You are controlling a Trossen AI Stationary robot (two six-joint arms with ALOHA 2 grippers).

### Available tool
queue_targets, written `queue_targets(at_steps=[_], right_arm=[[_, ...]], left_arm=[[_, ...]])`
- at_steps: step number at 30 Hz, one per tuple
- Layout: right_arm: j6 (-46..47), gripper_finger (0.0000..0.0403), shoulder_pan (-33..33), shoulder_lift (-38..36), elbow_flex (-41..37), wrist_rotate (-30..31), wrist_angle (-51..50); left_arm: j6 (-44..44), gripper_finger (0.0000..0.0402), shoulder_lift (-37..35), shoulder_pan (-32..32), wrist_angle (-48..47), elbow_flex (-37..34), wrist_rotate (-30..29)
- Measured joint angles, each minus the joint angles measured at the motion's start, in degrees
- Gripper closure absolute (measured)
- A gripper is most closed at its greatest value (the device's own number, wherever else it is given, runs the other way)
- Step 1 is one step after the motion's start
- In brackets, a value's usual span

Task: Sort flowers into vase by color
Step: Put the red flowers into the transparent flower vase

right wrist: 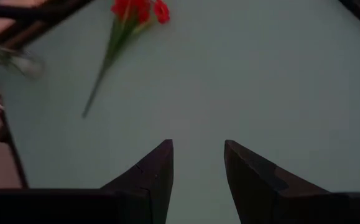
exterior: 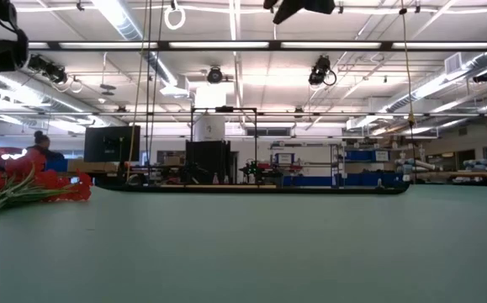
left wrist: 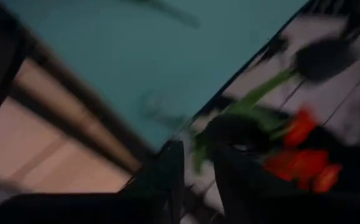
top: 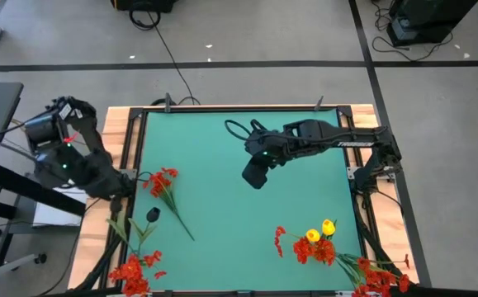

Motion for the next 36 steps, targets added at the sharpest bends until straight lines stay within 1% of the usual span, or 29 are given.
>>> queue_targets(at_steps=[4,6,10,14,19,22,26,31,34,36], right_arm=[[-2.91,0.0251,-0.85,0.0,0.0,1.06,-2.4],[-4.57,0.0251,-1.19,0.0,0.0,1.04,-3.28],[-7.44,0.0251,-1.64,0.0,0.0,1.06,-4.54],[-9.31,0.0251,-1.68,0.0,0.0,1.03,-4.67],[-10.65,0.0251,-1.68,0.0,0.0,0.85,-4.69],[-11.54,0.0251,-2.05,0.0,0.0,0.82,-4.67],[-11.98,0.0251,-3.1,0.0,0.0,0.79,-4.04],[-12.85,0.0251,-4.35,0.0,0.0,0.95,-3.08],[-13.66,0.0251,-4.91,0.0,0.0,0.93,-2.78],[-14.69,0.0251,-5.04,0.0,0.0,0.62,-2.86]], left_arm=[[0.26,0.0332,0.51,4.76,-0.19,0.59,-6.35],[0.62,0.0342,0.7,7.71,-0.08,0.59,-8.26],[1.59,0.036,1.26,13.61,-0.1,0.59,-9.52],[2.97,0.0374,2.94,17.97,0.96,1.0,-9.81],[9.38,0.0386,5.54,22.17,10.81,1.01,-11.37],[13.65,0.0392,7.83,25.31,15.7,1.03,-11.55],[19.31,0.0398,11.26,29.83,19.72,1.03,-11.46],[27.64,0.0399,15.34,37.07,19.71,4.62,-8.8],[31.54,0.04,17.85,41.95,19.43,5.93,-8.21],[34.96,0.04,19.59,45.59,19.17,5.95,-5.73]])
